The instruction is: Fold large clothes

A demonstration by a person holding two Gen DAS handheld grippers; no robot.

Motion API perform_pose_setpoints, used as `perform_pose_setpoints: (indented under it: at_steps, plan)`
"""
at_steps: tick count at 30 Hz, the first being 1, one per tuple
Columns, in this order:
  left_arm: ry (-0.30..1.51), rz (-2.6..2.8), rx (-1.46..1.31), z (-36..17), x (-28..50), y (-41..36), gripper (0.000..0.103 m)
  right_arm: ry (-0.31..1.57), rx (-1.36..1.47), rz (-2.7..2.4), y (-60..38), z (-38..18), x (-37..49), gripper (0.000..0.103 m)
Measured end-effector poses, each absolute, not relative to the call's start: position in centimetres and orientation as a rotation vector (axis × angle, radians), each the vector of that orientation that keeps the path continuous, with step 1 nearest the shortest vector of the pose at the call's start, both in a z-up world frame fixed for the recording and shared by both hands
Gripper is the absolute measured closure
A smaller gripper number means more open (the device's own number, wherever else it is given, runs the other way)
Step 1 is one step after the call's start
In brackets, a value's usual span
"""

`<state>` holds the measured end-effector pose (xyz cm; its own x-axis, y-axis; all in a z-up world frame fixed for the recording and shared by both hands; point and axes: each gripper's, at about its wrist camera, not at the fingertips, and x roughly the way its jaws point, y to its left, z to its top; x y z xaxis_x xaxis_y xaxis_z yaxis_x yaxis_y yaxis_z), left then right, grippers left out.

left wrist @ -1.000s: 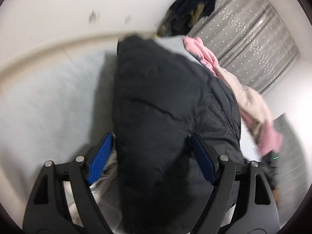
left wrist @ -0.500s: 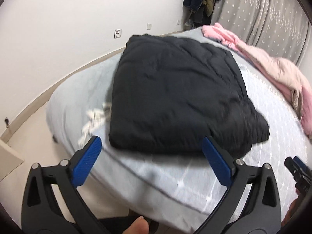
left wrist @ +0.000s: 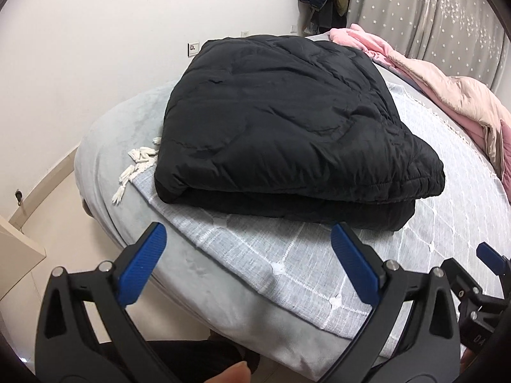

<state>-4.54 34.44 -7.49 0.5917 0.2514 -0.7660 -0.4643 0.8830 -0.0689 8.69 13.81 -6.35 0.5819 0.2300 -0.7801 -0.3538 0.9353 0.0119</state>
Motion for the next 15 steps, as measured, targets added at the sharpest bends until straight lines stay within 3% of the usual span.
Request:
perform_pose_setpoints:
  at_steps: [15]
  plan:
    - [0.852, 0.411, -0.277, -7.84, -4.64, 34.22, 0.001, 0.917, -0.134, 0.371, 14.37, -7.0, 8.8, 0.005]
